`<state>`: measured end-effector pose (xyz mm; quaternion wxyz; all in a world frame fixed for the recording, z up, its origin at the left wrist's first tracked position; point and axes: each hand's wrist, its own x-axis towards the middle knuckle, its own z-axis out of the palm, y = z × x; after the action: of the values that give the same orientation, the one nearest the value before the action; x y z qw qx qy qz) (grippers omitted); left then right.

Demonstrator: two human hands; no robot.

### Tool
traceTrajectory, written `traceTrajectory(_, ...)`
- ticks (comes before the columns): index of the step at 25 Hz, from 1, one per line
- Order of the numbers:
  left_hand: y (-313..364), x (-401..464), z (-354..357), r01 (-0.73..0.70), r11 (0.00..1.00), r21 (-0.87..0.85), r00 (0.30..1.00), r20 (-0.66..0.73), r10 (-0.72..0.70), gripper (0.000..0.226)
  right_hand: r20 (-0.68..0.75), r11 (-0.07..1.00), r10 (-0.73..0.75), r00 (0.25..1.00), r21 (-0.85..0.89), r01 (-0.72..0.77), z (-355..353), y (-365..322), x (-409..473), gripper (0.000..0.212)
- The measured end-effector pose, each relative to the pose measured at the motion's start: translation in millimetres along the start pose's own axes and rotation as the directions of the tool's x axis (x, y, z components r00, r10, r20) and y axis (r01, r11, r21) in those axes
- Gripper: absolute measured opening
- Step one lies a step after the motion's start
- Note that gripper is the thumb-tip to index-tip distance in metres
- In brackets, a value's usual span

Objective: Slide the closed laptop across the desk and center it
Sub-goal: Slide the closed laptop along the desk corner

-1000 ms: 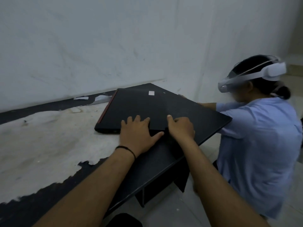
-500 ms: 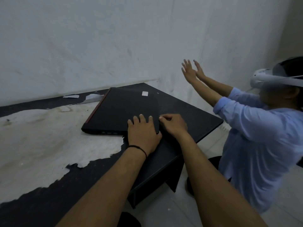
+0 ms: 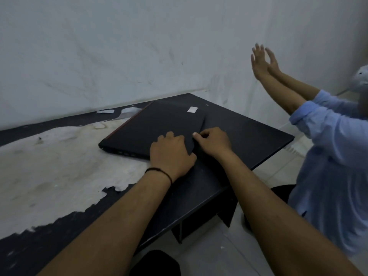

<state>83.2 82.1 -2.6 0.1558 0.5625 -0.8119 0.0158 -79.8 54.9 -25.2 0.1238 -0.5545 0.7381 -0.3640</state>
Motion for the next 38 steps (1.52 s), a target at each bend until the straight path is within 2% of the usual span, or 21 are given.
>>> traceTrajectory(4, 11, 35, 1, 0.055, 0.998, 0.011, 0.993, 0.1, -0.056, 0.058, -0.023, 1.0, 0.013, 1.0, -0.02, -0.013, 1, 1, 32, 0.034)
traceTrajectory(8, 21, 82, 17, 0.066, 0.997, 0.028, 0.99, 0.121, -0.069, 0.063, -0.052, 1.0, 0.015, 0.999, 0.027, -0.014, 9, 13, 74, 0.038)
traceTrajectory(11, 28, 121, 26, 0.08, 0.996, 0.037, 0.983, 0.162, -0.085, 0.066, -0.036, 0.999, 0.021, 0.999, -0.045, -0.022, 17, 22, 111, 0.037)
traceTrajectory(15, 38, 150, 36, 0.078, 0.995, 0.055, 0.987, 0.137, -0.085, 0.061, -0.016, 0.993, 0.049, 0.999, -0.105, -0.05, 26, 33, 159, 0.056)
traceTrajectory(22, 43, 154, 41, 0.088, 0.99, 0.114, 0.986, 0.129, -0.102, 0.061, 0.067, 0.993, 0.093, 0.993, -0.078, -0.088, 25, 37, 205, 0.07)
traceTrajectory(24, 46, 152, 38, 0.087, 0.985, 0.148, 0.982, 0.152, -0.109, 0.059, 0.057, 0.994, 0.077, 0.995, -0.079, -0.073, 24, 39, 206, 0.067)
traceTrajectory(28, 54, 143, 29, 0.06, 0.977, 0.206, 0.972, 0.211, -0.104, 0.048, 0.02, 0.994, 0.09, 0.996, 0.061, -0.091, 15, 40, 190, 0.065)
traceTrajectory(32, 58, 117, 24, 0.012, 0.969, 0.247, 0.961, 0.264, -0.079, 0.054, -0.041, 0.977, 0.154, 0.987, 0.158, -0.146, 6, 40, 154, 0.062)
traceTrajectory(34, 59, 95, 19, -0.01, 0.966, 0.259, 0.962, 0.266, -0.061, 0.058, -0.061, 0.966, 0.178, 0.982, 0.202, -0.162, -4, 39, 127, 0.06)
traceTrajectory(36, 57, 65, 17, -0.029, 0.966, 0.255, 0.968, 0.248, -0.037, 0.061, -0.095, 0.955, 0.186, 0.978, 0.253, -0.157, -14, 42, 97, 0.049)
traceTrajectory(38, 48, 30, 19, -0.075, 0.97, 0.231, 0.981, 0.193, 0.03, 0.061, -0.107, 0.934, 0.205, 0.973, 0.319, -0.162, -24, 42, 59, 0.056)
